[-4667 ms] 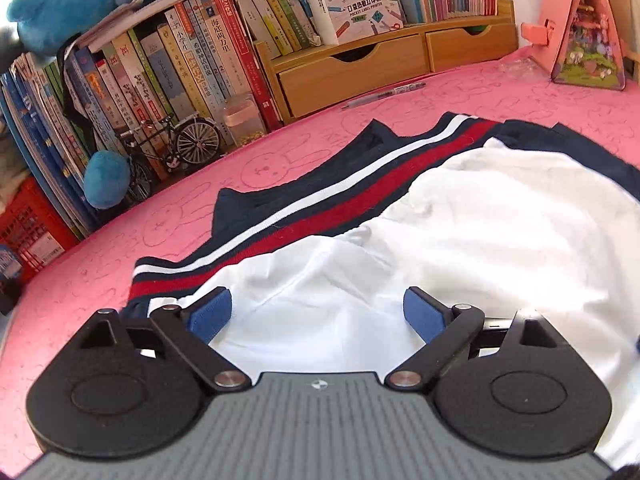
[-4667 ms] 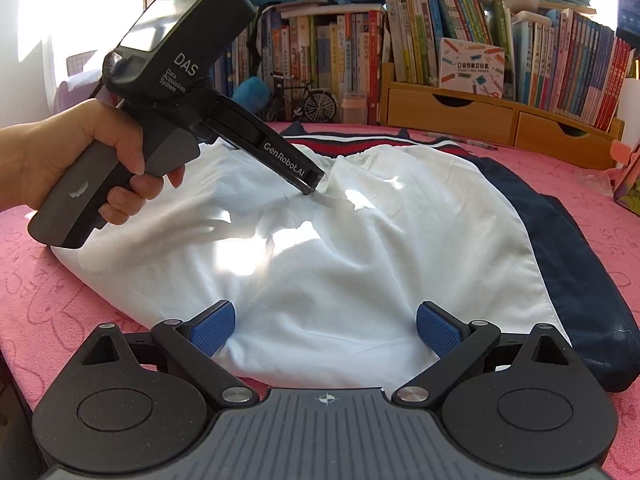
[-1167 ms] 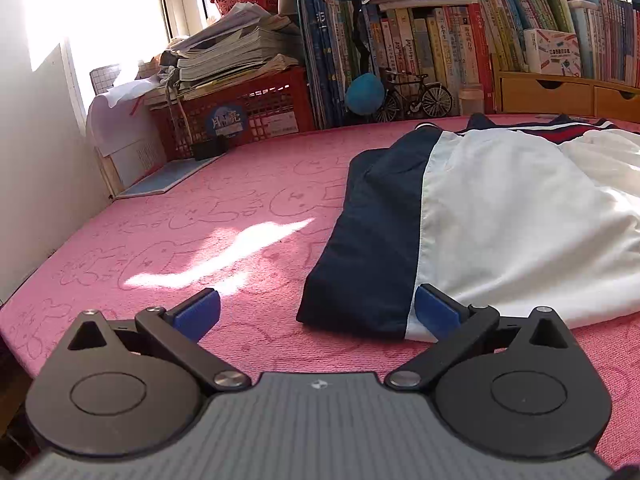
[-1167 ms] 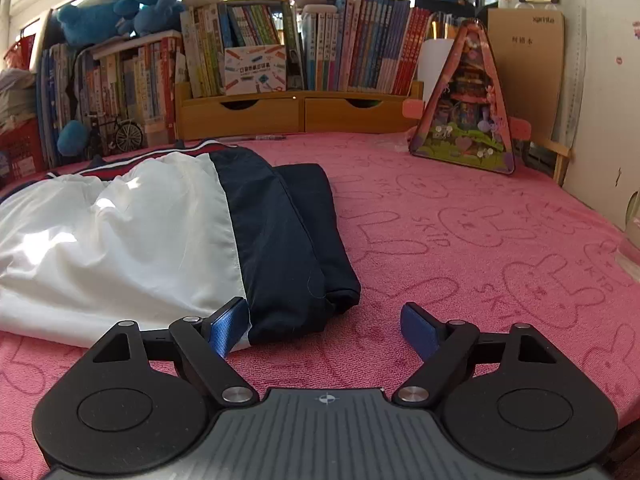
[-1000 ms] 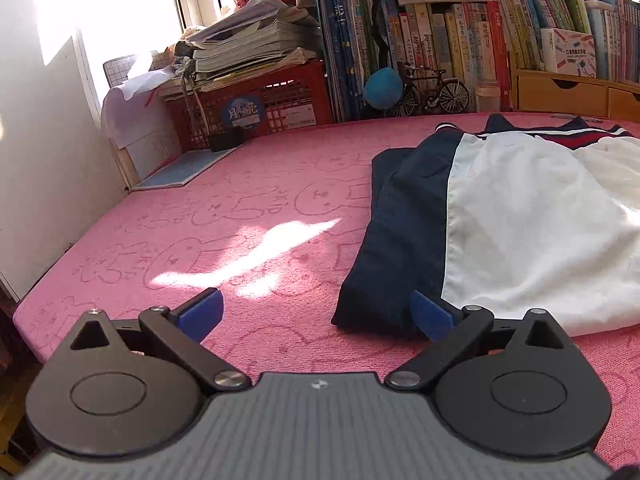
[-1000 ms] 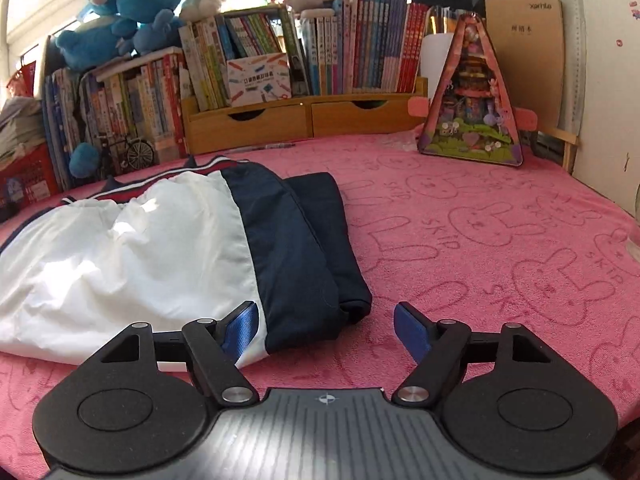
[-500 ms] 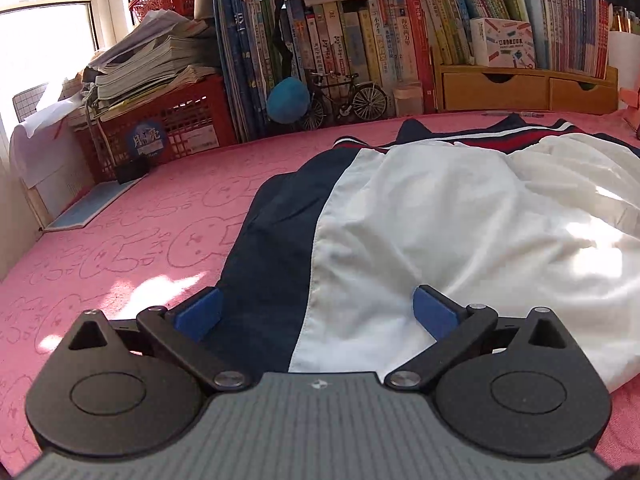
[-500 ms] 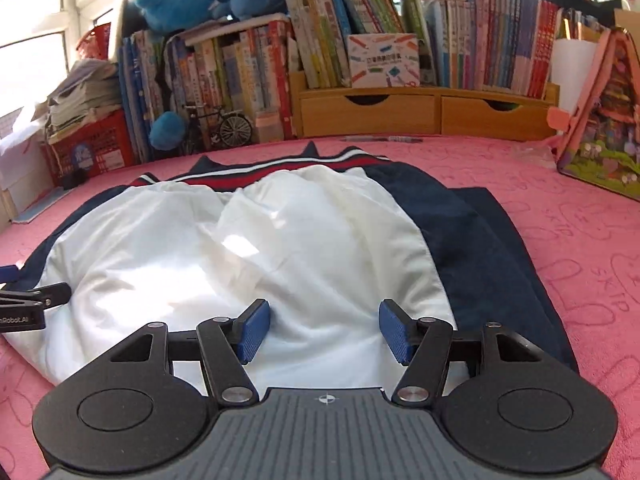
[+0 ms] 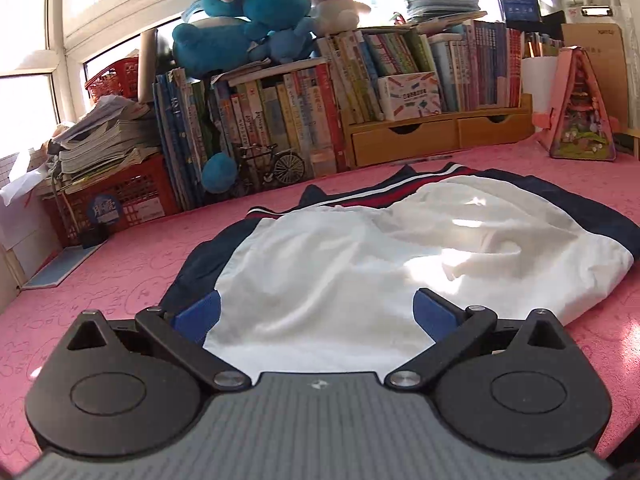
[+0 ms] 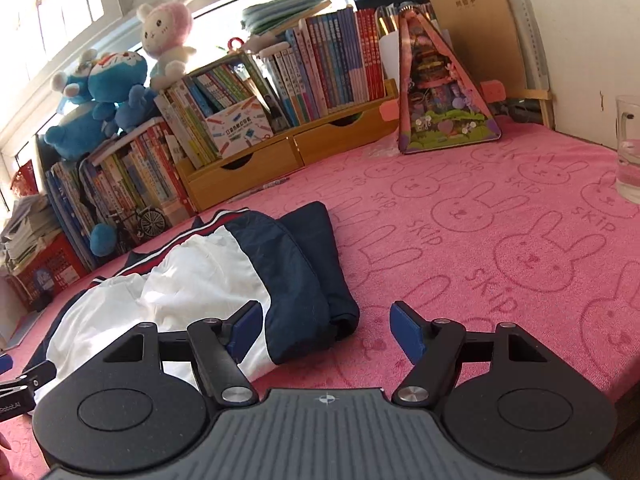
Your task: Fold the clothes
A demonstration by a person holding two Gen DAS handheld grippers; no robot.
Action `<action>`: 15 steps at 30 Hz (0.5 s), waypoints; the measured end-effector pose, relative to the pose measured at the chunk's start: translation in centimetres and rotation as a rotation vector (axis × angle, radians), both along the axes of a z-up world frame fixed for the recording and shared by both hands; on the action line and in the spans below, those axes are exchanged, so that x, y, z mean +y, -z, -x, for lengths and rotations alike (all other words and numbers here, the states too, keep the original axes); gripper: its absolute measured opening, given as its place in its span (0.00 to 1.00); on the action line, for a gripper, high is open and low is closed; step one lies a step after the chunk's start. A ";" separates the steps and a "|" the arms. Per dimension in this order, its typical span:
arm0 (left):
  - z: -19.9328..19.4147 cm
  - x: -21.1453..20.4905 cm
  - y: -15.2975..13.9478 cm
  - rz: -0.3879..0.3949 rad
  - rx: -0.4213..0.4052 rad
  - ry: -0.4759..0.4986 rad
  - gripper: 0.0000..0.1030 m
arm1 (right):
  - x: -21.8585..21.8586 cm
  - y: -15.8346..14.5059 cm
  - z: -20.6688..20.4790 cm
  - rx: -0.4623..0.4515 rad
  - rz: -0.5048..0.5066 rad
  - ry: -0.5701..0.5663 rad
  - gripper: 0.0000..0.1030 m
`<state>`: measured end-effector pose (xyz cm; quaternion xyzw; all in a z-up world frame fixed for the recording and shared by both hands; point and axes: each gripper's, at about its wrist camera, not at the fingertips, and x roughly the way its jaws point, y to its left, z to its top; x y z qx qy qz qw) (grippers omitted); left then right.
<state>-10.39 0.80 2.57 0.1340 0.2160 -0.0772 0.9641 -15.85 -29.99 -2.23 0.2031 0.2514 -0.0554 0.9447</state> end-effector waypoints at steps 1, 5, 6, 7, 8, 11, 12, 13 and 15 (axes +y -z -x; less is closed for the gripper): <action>-0.2 -0.9 0.5 -0.017 0.010 0.018 1.00 | 0.0 0.1 0.3 0.010 -0.018 -0.009 0.69; -1.6 -3.2 2.6 -0.053 0.090 0.047 1.00 | 0.8 0.8 -0.4 0.041 -0.080 -0.047 0.69; -2.0 -3.0 2.9 -0.022 0.121 0.039 1.00 | 0.9 1.1 -1.1 0.045 -0.099 -0.054 0.69; -2.4 -2.7 3.2 0.010 0.150 0.032 1.00 | 1.0 1.4 -1.7 0.048 -0.117 -0.061 0.69; -2.7 -2.3 3.4 0.047 0.175 0.032 1.00 | 1.1 1.7 -2.4 0.051 -0.134 -0.066 0.69; -3.5 -1.2 3.8 0.153 0.244 0.032 1.00 | 1.3 2.0 -4.6 0.017 -0.132 -0.031 0.72; -3.4 -1.3 3.8 0.150 0.242 0.031 1.00 | 1.3 2.2 -5.2 0.008 -0.142 -0.017 0.72; -3.3 -1.3 3.8 0.146 0.240 0.030 1.00 | 1.0 2.4 -5.7 -0.004 -0.169 0.000 0.70; -3.3 -1.5 3.8 0.145 0.237 0.030 1.00 | 0.3 2.7 -6.6 -0.006 -0.226 0.034 0.41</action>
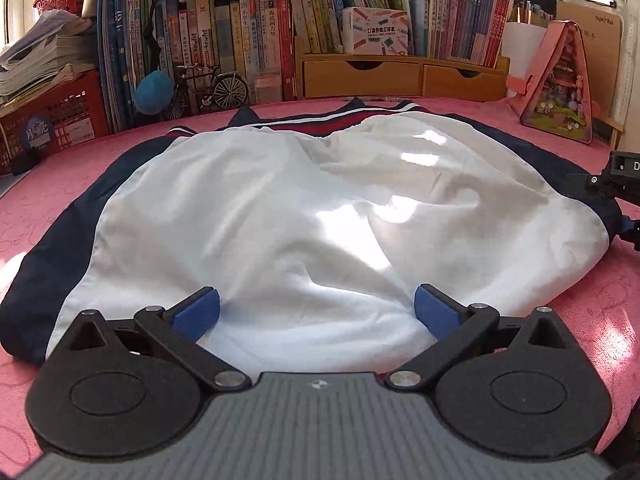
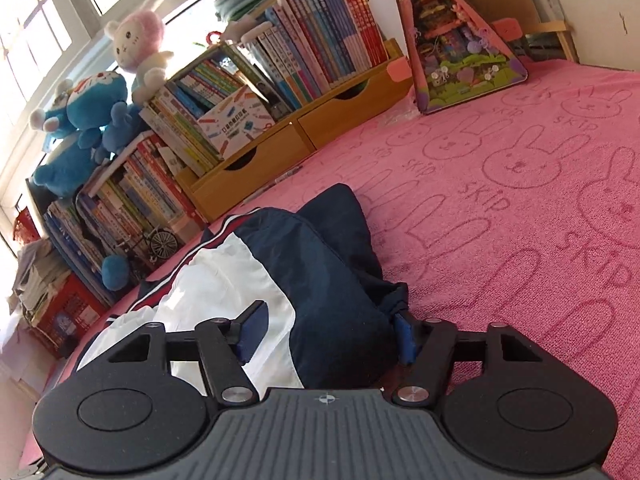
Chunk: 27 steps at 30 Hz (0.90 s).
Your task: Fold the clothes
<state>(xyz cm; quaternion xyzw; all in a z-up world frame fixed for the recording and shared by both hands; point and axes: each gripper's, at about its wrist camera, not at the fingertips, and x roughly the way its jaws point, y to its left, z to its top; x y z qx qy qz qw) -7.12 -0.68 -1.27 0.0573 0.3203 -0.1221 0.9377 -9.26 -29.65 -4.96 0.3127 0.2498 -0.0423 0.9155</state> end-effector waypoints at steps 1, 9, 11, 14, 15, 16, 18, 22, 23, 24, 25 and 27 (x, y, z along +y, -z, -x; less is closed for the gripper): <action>0.0 0.0 0.0 0.001 0.000 0.002 1.00 | -0.2 -0.1 -0.2 -0.005 -0.016 -0.003 0.36; 0.1 0.9 -0.1 0.056 0.003 0.045 1.00 | 10.1 -7.9 0.9 -0.367 0.521 -0.387 0.15; 0.7 3.5 -0.5 0.185 0.031 0.058 1.00 | 12.8 -8.2 0.6 -0.381 0.535 -0.553 0.13; 1.5 7.9 -1.1 0.402 0.094 0.035 1.00 | 15.0 -6.9 0.1 -0.328 0.576 -0.636 0.13; 1.7 9.5 -1.4 0.468 0.114 0.028 1.00 | 15.5 -6.4 0.0 -0.306 0.591 -0.642 0.13; 2.0 10.6 -1.7 0.494 0.113 0.010 1.00 | 15.1 -6.3 0.3 -0.293 0.561 -0.608 0.14; 2.6 10.9 -2.5 0.431 0.070 -0.022 1.00 | 13.2 -6.0 1.6 -0.278 0.483 -0.503 0.32; 2.7 7.3 -2.9 0.158 -0.035 -0.051 1.00 | 7.8 -5.5 5.2 -0.258 0.316 -0.255 0.61; 2.5 6.0 -2.6 0.110 -0.041 -0.041 1.00 | 6.5 -5.3 6.1 -0.249 0.280 -0.200 0.61; 2.1 4.7 -2.3 0.080 -0.037 -0.023 1.00 | 5.3 -5.0 6.7 -0.220 0.254 -0.155 0.61; 1.8 3.6 -2.0 0.067 -0.028 -0.007 1.00 | 4.2 -4.7 7.3 -0.191 0.228 -0.110 0.62; 1.3 2.0 -1.2 0.046 -0.012 0.016 1.00 | 2.3 -4.1 8.2 -0.139 0.178 -0.050 0.72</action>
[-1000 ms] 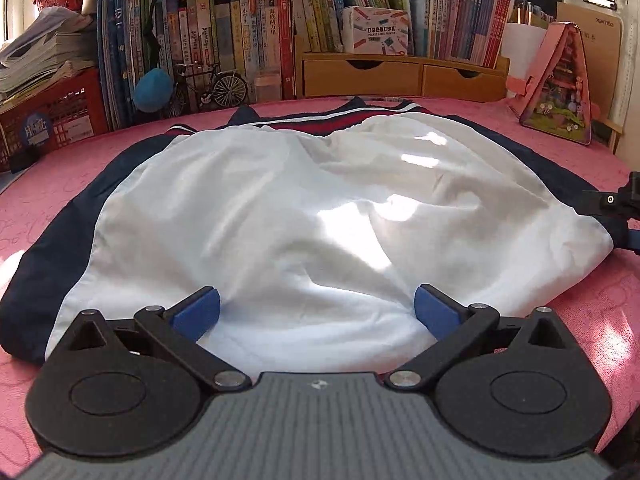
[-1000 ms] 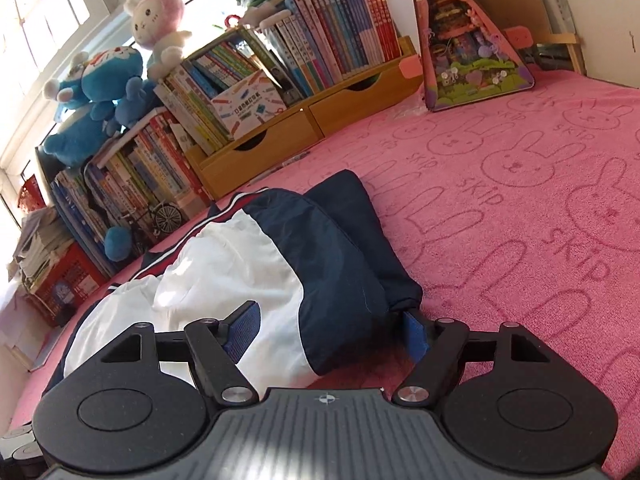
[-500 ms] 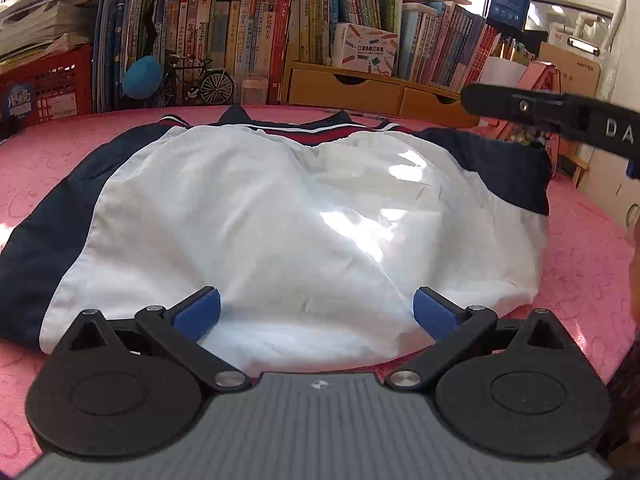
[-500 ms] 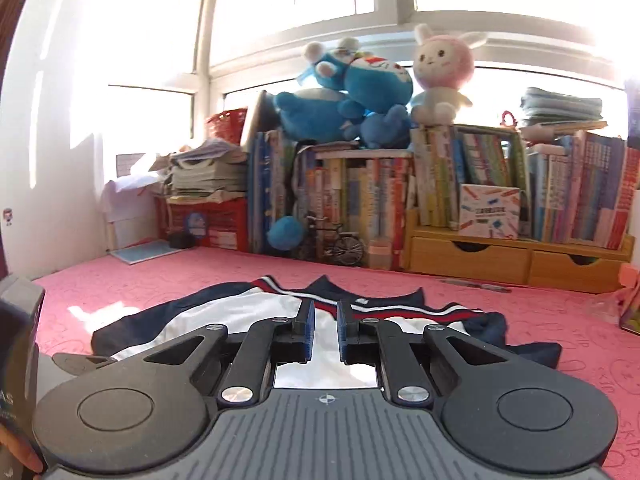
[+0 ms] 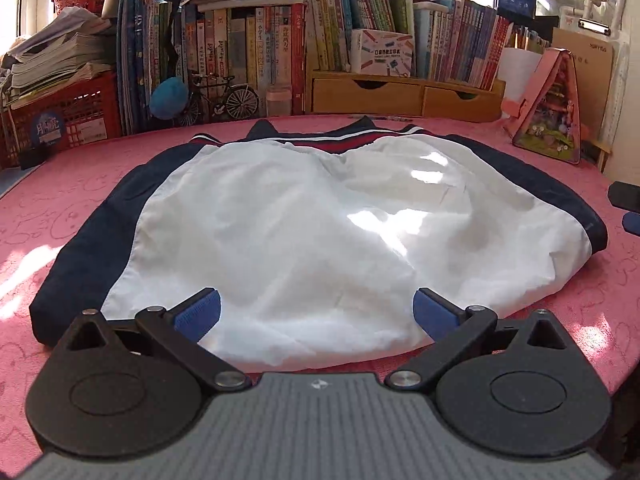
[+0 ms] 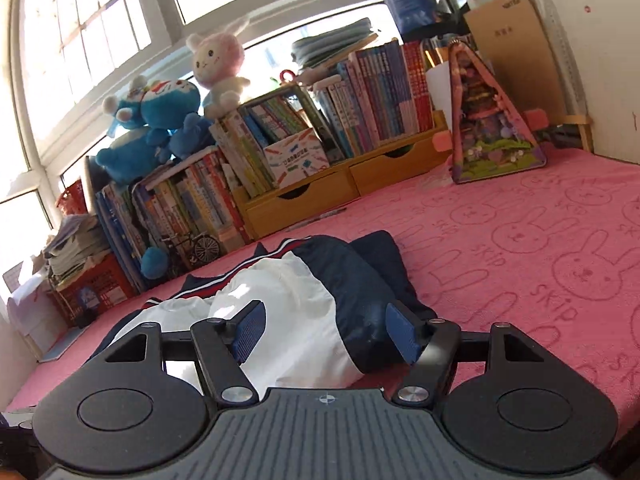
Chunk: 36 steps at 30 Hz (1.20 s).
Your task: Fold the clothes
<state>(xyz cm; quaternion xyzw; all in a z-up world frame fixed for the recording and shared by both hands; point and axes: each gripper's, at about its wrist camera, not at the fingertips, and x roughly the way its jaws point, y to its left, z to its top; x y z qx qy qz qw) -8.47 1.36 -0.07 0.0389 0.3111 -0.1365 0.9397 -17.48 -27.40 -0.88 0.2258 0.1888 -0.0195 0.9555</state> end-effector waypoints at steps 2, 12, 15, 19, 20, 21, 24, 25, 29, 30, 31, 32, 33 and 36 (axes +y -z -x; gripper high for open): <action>-0.4 -0.7 0.5 -0.036 -0.008 -0.039 1.00 | -0.8 0.8 0.0 0.052 -0.026 0.026 0.78; -0.5 0.3 1.4 -0.015 -0.005 -0.053 1.00 | 0.5 3.1 -6.9 0.141 -0.075 0.013 1.00; -0.6 0.1 1.4 -0.016 -0.009 -0.054 1.00 | 0.2 3.5 -8.5 0.082 -0.130 0.025 0.97; -0.5 0.1 1.4 -0.016 -0.014 -0.053 1.00 | -0.9 3.3 -9.7 0.103 -0.280 0.009 0.23; -0.5 0.1 1.4 -0.016 -0.015 -0.053 1.00 | -0.6 2.9 -9.8 0.101 -0.255 0.015 0.22; -0.5 0.0 1.4 -0.016 -0.016 -0.053 1.00 | 0.6 1.7 -9.7 0.072 -0.148 0.008 0.21; -0.4 0.0 1.4 -0.013 -0.019 -0.051 1.00 | 6.0 -1.9 -9.0 -0.082 0.192 -0.104 0.21; -0.4 0.0 1.4 -0.010 -0.021 -0.049 1.00 | 7.7 -2.4 -8.9 -0.115 0.275 -0.157 0.21; 0.0 0.7 1.3 0.037 -0.028 -0.024 1.00 | 12.9 -2.6 -9.1 -0.172 0.502 -0.357 0.21; 0.0 1.2 1.0 0.055 -0.016 -0.014 1.00 | 13.0 -2.0 -9.4 -0.136 0.499 -0.368 0.21; 0.1 1.6 0.8 0.072 -0.004 -0.005 1.00 | 13.1 -1.4 -9.8 -0.101 0.496 -0.379 0.21; 0.2 2.1 0.6 0.091 0.010 0.001 1.00 | 13.2 -0.8 -10.1 -0.066 0.493 -0.390 0.21; 0.2 2.7 0.2 0.119 0.035 -0.011 1.00 | 13.3 -0.1 -10.4 -0.030 0.490 -0.400 0.21; 0.1 4.9 -1.1 0.289 0.104 -0.028 1.00 | 12.6 1.3 -10.3 0.022 0.443 -0.417 0.21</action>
